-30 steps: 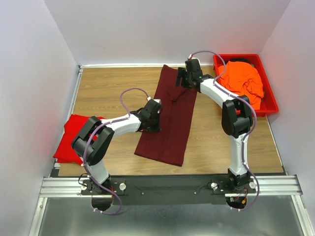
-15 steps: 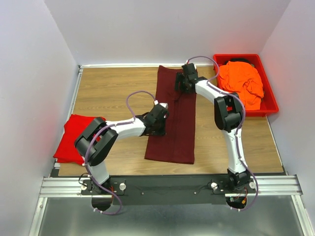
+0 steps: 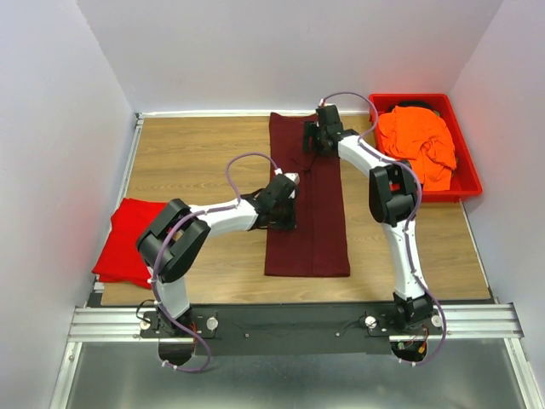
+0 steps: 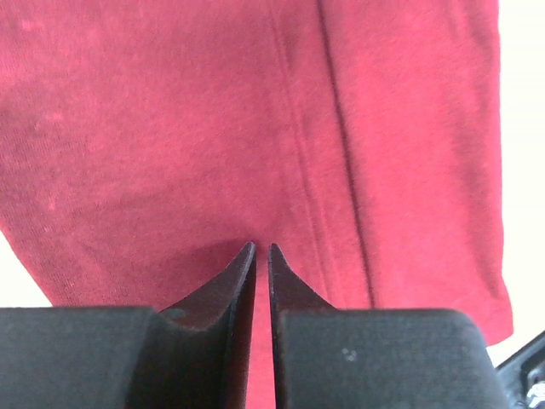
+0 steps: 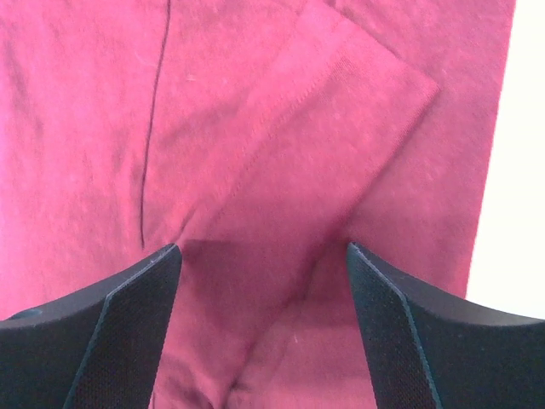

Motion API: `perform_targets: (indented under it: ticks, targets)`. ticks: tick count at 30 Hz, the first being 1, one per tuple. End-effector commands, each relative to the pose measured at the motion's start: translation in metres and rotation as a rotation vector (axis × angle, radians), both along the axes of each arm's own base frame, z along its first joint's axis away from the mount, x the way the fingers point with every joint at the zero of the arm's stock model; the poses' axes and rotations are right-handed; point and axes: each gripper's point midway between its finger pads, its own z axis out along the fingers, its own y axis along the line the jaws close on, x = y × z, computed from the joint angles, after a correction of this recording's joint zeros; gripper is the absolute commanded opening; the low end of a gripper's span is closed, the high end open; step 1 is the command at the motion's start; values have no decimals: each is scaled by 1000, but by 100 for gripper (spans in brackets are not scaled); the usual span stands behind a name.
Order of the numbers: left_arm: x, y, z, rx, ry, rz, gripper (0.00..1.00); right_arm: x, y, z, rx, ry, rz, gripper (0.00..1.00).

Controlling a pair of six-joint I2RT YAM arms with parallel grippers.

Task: Fold and stack the t-shirts
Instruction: Fold the tshirt

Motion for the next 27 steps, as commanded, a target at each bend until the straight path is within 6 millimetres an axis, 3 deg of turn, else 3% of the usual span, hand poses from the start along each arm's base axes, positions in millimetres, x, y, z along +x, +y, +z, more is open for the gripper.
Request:
perform_targets:
  ticks: [1, 4, 5, 6, 7, 8, 10, 11, 12, 13, 14, 15, 16, 17, 20, 21, 22, 27]
  targets:
    - [12, -4, 32, -50, -33, -13, 19, -7, -13, 64, -1, -74, -8, 85]
    - [17, 0, 44, -64, -50, -6, 20, -28, -22, 72, -2, -57, -37, 86]
    - [19, 4, 51, -67, -62, 5, 21, -35, -22, 93, 37, -78, -56, 86]
    - [19, 7, 53, -67, -64, 13, 21, -51, -26, 80, 42, -34, -64, 85]
    - [19, 15, 53, -67, -61, 35, 22, -61, -26, 80, 63, -17, -68, 85]
    - [18, 19, 53, -68, -56, 48, 22, -72, -24, 99, 116, -28, -79, 84]
    - [15, 30, 50, -68, -41, 65, 22, -98, -27, 91, 144, 19, -87, 83]
    - [9, 38, 47, -65, -31, 70, 22, -127, -34, 65, 144, 96, -105, 83]
    - [9, 45, 46, -60, -29, 82, 22, -141, -35, 80, 172, 83, -101, 81]
    - [7, 49, 46, -61, -28, 81, 25, -154, -37, 82, 187, 92, -100, 79]
    - [-1, 56, 42, -50, -18, 80, 25, -187, -43, 54, 182, 172, -113, 79]
    - [-5, 59, 41, -46, -16, 72, 27, -203, -43, 51, 200, 194, -109, 78]
    - [-14, 63, 38, -48, 2, 61, 29, -222, -43, 67, 238, 177, -90, 77]
    - [-20, 64, 36, -52, 13, 54, 31, -252, -42, 46, 260, 253, -81, 76]
    - [-43, 69, 26, -69, 70, 23, 34, -298, -41, 49, 325, 314, -60, 71]
    - [-48, 71, 24, -74, 83, 21, 35, -320, -47, 35, 307, 382, -69, 69]
    - [-58, 73, 20, -79, 104, 10, 36, -329, -47, 40, 320, 380, -64, 67]
    - [-82, 82, 9, -79, 161, 3, 40, -377, -51, 30, 356, 507, -80, 56]
